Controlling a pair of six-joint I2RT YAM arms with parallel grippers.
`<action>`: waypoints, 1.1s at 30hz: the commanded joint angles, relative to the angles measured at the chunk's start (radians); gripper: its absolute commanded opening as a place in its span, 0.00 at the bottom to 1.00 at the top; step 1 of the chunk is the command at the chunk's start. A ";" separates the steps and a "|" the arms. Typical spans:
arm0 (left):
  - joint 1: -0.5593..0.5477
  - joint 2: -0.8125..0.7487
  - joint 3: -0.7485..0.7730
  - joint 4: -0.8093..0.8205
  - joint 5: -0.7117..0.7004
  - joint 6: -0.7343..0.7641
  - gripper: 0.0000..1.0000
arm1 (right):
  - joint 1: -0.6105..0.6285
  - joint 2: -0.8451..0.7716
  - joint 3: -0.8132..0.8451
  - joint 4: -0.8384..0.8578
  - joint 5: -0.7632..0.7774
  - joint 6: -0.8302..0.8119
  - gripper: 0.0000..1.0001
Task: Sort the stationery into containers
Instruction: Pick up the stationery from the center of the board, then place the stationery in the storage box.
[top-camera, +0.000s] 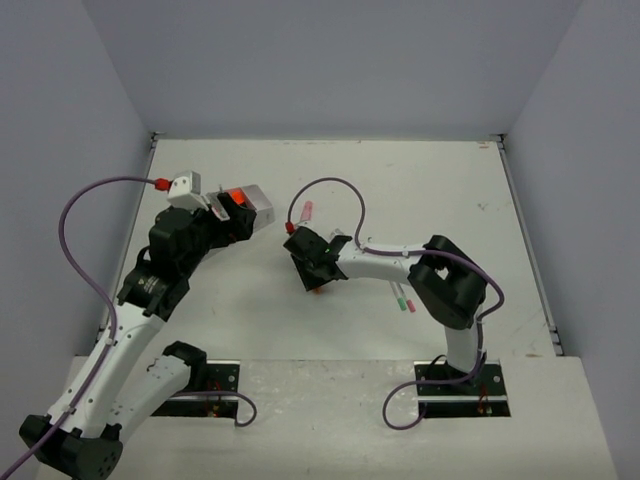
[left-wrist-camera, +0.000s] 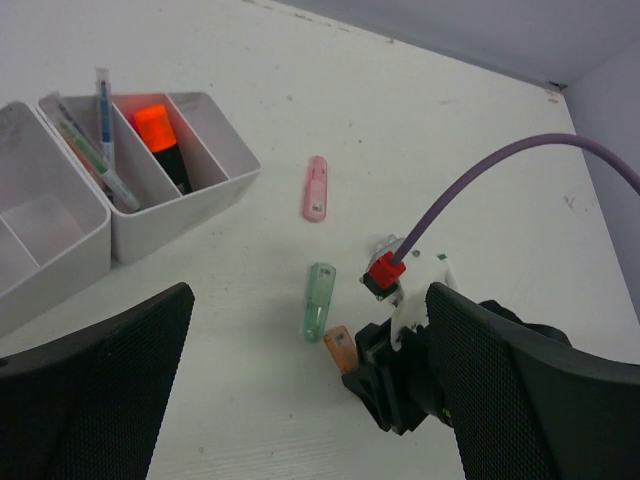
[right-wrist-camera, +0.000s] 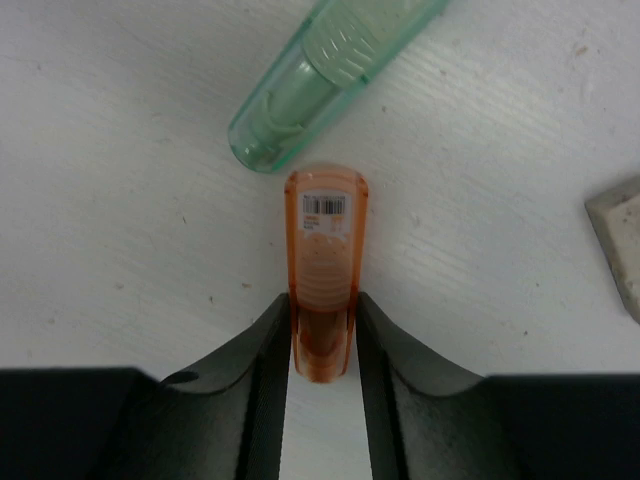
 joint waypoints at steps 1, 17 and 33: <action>0.000 -0.022 -0.022 -0.013 0.097 0.020 1.00 | 0.006 0.026 0.009 -0.034 0.013 0.022 0.21; -0.097 0.208 -0.182 0.537 0.658 -0.245 1.00 | 0.075 -0.690 -0.420 0.353 0.064 -0.071 0.00; -0.214 0.371 -0.171 0.715 0.724 -0.346 0.18 | 0.146 -0.851 -0.445 0.370 0.199 -0.138 0.00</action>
